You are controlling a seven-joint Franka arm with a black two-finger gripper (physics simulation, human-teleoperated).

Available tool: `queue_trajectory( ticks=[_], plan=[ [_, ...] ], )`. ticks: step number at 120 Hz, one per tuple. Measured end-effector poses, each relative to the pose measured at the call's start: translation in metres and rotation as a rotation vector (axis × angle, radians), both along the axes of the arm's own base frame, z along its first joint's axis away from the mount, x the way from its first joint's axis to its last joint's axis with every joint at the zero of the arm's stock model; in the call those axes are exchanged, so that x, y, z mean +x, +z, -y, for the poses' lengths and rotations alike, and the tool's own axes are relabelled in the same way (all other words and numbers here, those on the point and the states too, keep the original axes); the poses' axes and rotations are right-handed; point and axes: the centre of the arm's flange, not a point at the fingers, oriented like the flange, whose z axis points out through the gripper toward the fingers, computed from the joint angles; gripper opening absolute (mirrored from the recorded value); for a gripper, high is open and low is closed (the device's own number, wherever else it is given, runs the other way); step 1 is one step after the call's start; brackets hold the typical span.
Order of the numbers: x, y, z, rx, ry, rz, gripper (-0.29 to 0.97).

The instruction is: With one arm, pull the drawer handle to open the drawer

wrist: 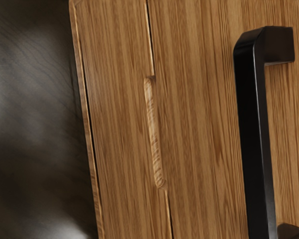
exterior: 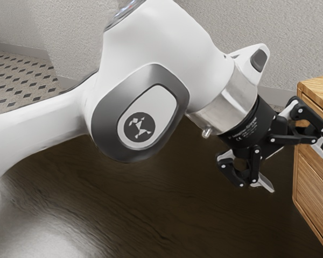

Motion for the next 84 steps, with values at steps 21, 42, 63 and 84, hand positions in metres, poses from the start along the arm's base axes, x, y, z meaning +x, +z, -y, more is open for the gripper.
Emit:
queue_trajectory(
  ticks=[21,42,63,84],
  plan=[
    [0.017,0.005,-0.007,-0.011,-0.006,0.013,0.65],
    [0.021,0.003,-0.011,-0.001,-0.009,0.019,0.65],
    [0.025,0.007,-0.004,-0.021,-0.034,0.026,0.65],
    [0.029,0.005,0.002,-0.032,-0.055,0.023,0.65]
  ],
)
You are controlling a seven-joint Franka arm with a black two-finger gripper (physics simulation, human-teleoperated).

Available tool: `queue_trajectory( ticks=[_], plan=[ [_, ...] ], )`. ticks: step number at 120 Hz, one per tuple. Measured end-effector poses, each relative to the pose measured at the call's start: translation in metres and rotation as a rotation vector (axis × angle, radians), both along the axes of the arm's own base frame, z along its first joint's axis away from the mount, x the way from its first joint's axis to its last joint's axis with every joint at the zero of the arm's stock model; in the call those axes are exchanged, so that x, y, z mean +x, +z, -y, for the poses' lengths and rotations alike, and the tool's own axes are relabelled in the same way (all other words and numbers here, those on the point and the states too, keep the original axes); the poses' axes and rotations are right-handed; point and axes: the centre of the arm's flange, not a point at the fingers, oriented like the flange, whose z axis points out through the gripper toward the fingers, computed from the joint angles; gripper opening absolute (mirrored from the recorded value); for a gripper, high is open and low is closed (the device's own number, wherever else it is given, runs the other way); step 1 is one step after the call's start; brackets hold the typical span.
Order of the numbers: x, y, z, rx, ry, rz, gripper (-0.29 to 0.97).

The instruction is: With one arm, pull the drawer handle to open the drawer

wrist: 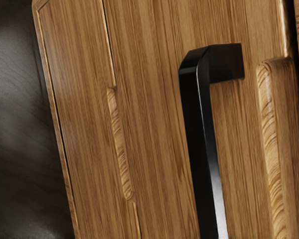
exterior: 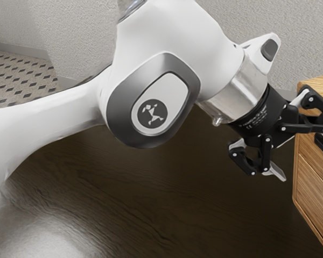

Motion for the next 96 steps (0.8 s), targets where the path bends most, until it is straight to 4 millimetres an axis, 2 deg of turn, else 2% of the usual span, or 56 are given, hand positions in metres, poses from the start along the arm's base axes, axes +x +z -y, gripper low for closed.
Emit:
queue_trajectory(
  ticks=[30,57,96],
  plan=[
    [-0.001,-0.003,0.004,0.011,-0.011,0.003,0.65],
    [0.004,-0.022,0.011,0.006,-0.027,-0.022,0.65],
    [0.006,-0.031,0.010,0.008,-0.024,-0.026,0.65]
  ],
)
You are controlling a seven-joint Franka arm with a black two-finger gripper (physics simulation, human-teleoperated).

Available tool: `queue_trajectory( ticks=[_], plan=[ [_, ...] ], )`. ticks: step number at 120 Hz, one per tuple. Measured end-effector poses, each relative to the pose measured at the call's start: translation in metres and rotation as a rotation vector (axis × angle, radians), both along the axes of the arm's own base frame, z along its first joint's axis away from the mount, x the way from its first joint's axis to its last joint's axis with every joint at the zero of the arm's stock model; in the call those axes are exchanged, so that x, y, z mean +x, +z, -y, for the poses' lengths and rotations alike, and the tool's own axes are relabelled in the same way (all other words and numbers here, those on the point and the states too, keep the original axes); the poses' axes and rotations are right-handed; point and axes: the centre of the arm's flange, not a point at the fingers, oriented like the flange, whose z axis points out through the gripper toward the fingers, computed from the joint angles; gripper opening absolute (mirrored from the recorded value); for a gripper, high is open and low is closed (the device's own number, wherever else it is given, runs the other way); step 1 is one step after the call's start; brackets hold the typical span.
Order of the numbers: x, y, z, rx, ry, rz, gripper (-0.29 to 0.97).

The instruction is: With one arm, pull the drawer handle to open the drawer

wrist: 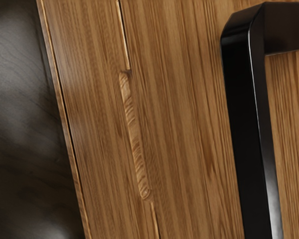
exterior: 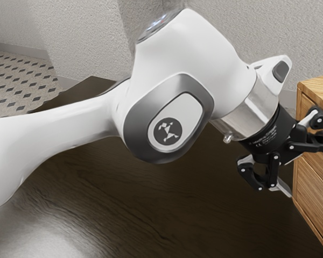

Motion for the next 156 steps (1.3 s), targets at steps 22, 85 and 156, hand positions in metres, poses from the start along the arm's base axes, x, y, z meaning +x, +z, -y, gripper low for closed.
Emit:
queue_trajectory(
  ticks=[22,85,156],
  plan=[
    [0.000,-0.003,0.000,0.001,-0.001,-0.004,0.65],
    [0.016,0.005,-0.015,-0.006,0.021,0.022,0.65],
    [0.037,-0.014,-0.008,0.002,0.011,0.020,0.65]
  ],
)
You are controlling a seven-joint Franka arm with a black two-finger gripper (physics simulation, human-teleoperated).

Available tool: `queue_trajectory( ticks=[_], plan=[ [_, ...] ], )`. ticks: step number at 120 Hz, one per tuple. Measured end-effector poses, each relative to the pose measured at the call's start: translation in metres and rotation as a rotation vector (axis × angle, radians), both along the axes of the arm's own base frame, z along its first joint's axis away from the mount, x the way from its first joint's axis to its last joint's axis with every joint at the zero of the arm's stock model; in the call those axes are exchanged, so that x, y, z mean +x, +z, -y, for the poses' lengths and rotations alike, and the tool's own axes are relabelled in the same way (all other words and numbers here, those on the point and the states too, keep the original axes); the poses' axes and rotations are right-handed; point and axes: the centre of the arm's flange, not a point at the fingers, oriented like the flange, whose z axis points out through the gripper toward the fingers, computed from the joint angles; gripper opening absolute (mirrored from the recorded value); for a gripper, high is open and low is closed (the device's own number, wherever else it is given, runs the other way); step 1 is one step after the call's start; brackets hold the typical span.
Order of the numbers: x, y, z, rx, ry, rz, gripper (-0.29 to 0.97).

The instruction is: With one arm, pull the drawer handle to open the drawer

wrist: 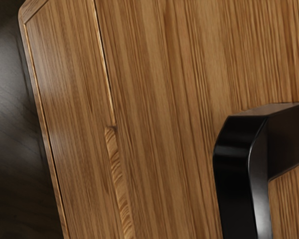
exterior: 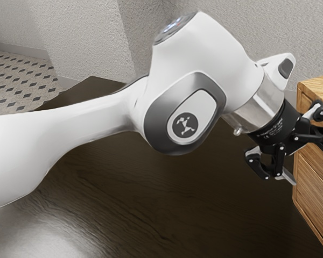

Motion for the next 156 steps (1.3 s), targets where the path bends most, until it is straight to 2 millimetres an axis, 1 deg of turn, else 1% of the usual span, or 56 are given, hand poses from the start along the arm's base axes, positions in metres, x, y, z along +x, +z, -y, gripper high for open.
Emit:
queue_trajectory(
  ticks=[12,25,40,52,60,82,112,135,144,156],
  plan=[
    [0.001,-0.003,-0.002,0.006,0.006,-0.001,0.64],
    [0.001,-0.002,-0.003,0.011,0.010,0.003,0.57],
    [-0.002,0.004,-0.008,0.021,0.019,0.017,0.50],
    [-0.013,0.013,-0.012,0.037,0.025,0.034,0.47],
    [-0.017,0.013,-0.011,0.044,0.025,0.035,0.46],
    [-0.021,0.007,-0.012,0.055,0.027,0.025,0.44],
    [-0.043,0.007,-0.020,0.097,0.045,0.034,0.44],
    [-0.068,0.012,-0.026,0.126,0.061,0.052,0.43],
    [-0.077,0.014,-0.032,0.128,0.071,0.056,0.43],
    [-0.084,0.018,-0.047,0.116,0.087,0.052,0.43]
  ],
)
